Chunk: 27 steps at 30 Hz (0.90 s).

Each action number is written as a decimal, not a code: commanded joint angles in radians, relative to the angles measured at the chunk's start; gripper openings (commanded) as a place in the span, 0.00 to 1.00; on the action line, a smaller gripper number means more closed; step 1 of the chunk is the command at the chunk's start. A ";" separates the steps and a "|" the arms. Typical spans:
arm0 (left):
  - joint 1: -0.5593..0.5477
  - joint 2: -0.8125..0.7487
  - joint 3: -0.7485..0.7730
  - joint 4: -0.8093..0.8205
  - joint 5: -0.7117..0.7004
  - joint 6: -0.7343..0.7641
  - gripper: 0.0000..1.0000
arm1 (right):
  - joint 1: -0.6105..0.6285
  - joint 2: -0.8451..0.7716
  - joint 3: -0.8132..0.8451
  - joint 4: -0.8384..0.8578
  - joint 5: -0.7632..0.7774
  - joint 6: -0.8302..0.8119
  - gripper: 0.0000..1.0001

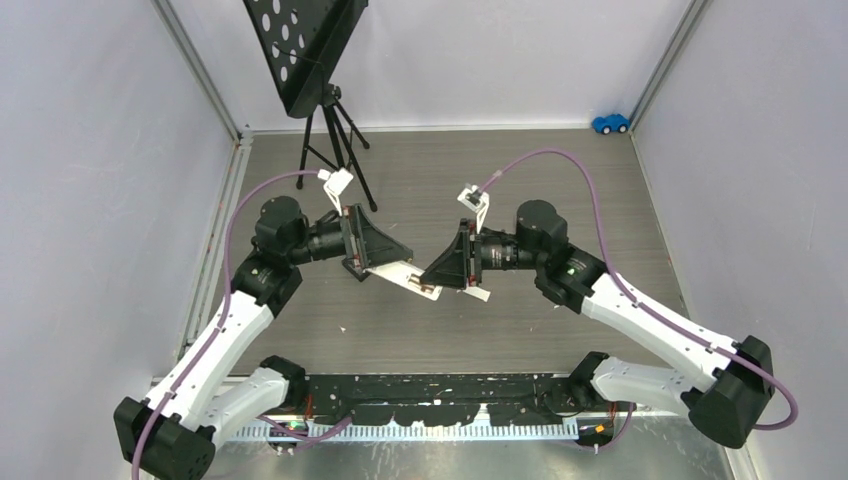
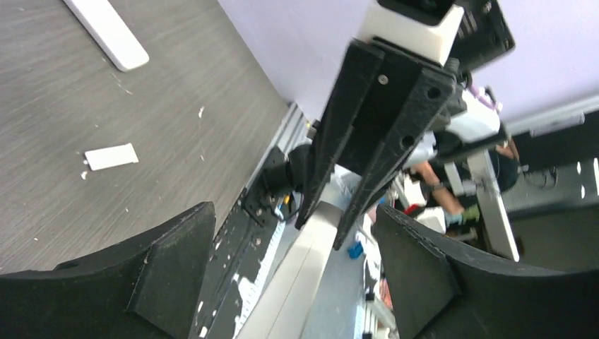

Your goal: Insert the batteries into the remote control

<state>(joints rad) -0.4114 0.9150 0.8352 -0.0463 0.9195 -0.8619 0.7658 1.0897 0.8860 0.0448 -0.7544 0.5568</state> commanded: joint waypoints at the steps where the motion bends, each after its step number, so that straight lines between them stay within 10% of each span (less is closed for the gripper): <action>1: -0.002 -0.053 -0.045 0.168 -0.201 -0.161 0.86 | 0.006 -0.082 -0.025 0.127 0.218 0.064 0.04; 10: -0.002 -0.078 -0.102 0.347 -0.281 -0.275 0.83 | 0.005 -0.073 -0.077 0.286 0.326 0.180 0.04; 27: -0.001 -0.036 -0.226 0.592 -0.374 -0.345 0.23 | 0.004 0.040 -0.181 0.584 0.369 0.463 0.04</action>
<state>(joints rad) -0.4103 0.8917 0.6041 0.4675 0.5625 -1.2518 0.7670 1.1313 0.6918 0.5678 -0.4194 0.9924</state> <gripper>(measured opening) 0.302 0.299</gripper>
